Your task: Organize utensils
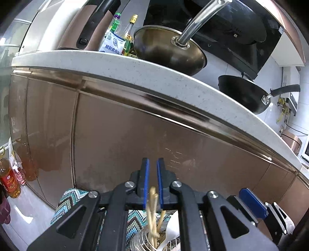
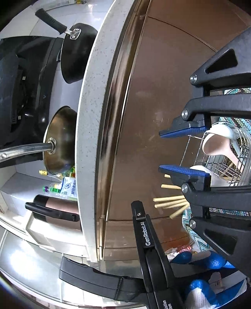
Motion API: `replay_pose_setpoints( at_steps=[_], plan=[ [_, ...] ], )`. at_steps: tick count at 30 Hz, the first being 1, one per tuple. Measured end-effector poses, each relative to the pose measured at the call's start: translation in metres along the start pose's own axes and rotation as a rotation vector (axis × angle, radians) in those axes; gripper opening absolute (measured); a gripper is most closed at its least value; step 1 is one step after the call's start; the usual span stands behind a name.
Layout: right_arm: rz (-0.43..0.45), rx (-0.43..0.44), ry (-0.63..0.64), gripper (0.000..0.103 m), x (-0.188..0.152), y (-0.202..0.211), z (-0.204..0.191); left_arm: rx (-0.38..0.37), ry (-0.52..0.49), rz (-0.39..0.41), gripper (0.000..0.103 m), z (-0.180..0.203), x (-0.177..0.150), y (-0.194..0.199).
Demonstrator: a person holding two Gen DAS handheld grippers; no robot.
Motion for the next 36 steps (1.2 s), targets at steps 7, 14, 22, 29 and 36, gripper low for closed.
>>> replay_pose_setpoints(
  at_steps=[7,14,22,29,36],
  plan=[
    [0.004,-0.008,-0.032,0.038,0.001,0.023,0.003,0.007,-0.014,0.004,0.028,0.002,-0.004,0.032],
    [-0.009,-0.009,-0.109,0.052,-0.011,0.056,0.01,0.049,-0.078,-0.013,0.046,0.005,-0.019,0.079],
    [-0.048,-0.031,-0.204,0.073,-0.04,0.104,0.019,0.154,-0.16,-0.031,0.051,0.007,-0.048,0.129],
    [-0.056,-0.066,-0.232,0.089,-0.053,0.147,0.018,0.21,-0.169,-0.033,0.051,0.008,-0.064,0.17],
    [-0.011,-0.13,-0.242,0.101,-0.054,0.195,0.013,0.257,-0.167,0.024,0.057,0.006,-0.071,0.217]
  ],
)
Point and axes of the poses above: each gripper's, at about its wrist camera, not at the fingertips, and y roughly against the way its jaws point, z to its right, x to its top, the point moved 8 cm from there along -y, roughly the way its jaws point, and after that the axes turned 11 degrees about -z, right-handed, at the moved point
